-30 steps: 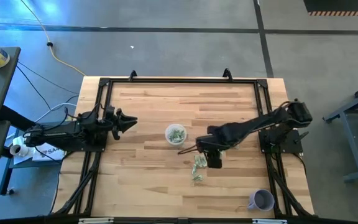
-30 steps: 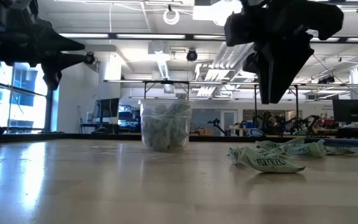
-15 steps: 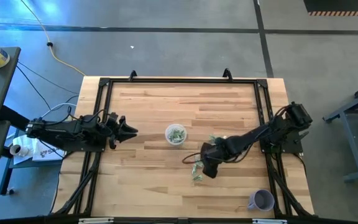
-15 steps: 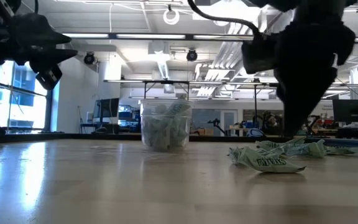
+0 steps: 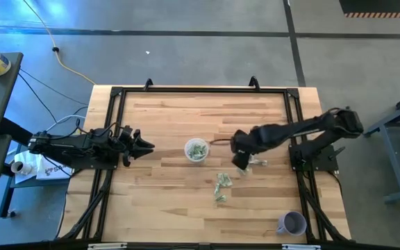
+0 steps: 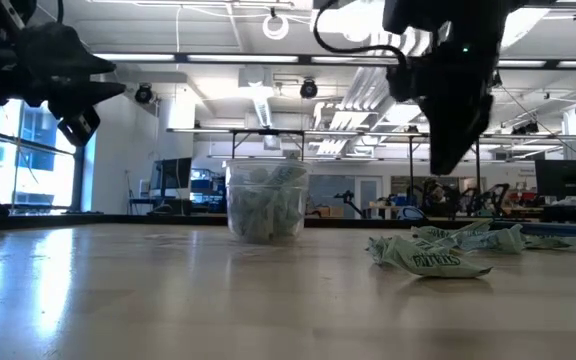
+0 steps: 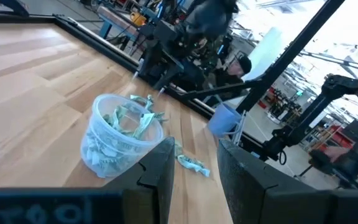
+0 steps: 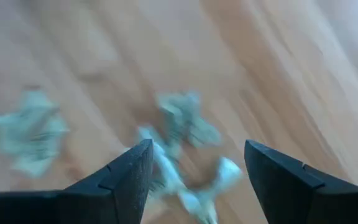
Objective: Pick and place Stevia / Truvia into bins
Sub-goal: Put the white stevia packet into the transparent container
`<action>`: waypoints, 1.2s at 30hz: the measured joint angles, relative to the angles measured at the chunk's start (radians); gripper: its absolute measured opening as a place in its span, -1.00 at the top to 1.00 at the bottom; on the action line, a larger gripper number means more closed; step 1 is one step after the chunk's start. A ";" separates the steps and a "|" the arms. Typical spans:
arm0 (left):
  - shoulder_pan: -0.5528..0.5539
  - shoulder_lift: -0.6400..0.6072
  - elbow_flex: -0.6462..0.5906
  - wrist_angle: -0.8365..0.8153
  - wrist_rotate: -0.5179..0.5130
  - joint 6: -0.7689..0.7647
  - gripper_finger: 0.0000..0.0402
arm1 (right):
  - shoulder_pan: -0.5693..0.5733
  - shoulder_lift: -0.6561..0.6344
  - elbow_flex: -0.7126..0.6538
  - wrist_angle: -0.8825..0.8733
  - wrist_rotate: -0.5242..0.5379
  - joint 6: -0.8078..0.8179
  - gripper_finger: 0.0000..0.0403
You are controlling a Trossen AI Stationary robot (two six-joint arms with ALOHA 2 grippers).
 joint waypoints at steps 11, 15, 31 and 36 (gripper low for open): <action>0.000 0.003 0.000 0.000 0.000 0.000 0.22 | -0.087 0.025 -0.128 -0.061 -0.142 -0.378 -0.15; 0.000 0.003 0.000 0.000 0.000 0.000 0.22 | -0.022 -0.033 -0.155 -0.098 -0.173 -0.381 -0.08; 0.000 0.003 -0.001 0.000 0.000 0.000 0.22 | 0.027 -0.079 -0.383 0.163 -0.210 -0.295 0.19; 0.000 0.003 -0.001 0.000 0.000 0.000 0.22 | 0.022 -0.081 -0.396 0.153 -0.251 -0.261 0.62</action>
